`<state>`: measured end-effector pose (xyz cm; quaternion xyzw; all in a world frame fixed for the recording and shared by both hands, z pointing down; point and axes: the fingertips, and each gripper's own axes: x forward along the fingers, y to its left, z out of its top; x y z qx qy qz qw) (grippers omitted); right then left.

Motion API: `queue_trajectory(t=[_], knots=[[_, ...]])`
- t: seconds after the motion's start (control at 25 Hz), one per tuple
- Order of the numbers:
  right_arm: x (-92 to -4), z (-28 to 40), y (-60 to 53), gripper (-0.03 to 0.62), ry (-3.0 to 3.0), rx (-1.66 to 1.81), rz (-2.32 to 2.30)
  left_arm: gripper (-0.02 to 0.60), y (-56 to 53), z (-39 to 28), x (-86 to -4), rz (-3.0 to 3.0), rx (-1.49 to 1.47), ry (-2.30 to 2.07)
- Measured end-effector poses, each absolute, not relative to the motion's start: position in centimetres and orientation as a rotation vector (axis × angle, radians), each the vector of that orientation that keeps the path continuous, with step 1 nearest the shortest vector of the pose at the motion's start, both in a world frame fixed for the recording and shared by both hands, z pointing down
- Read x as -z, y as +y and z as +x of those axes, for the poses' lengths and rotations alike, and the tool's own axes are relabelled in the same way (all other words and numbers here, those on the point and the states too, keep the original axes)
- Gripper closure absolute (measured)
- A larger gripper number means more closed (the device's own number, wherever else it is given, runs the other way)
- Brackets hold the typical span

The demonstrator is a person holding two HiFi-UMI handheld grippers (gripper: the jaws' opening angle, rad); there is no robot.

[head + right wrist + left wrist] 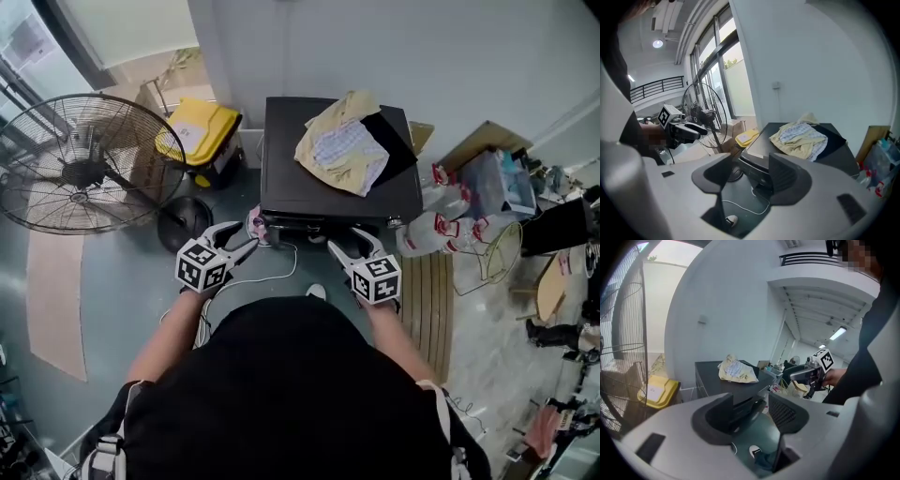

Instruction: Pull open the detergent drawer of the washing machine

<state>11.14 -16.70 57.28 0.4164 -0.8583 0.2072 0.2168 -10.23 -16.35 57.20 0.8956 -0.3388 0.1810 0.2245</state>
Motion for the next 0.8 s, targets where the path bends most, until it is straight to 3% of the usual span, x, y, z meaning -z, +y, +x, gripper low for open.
queue_trajectory(t=[0.8], knots=[[-67.0,12.4,-19.1,0.342,-2.255,-0.676,1.033,0.341,-18.7,-8.7,-65.4,2.329,-0.618,-0.905]])
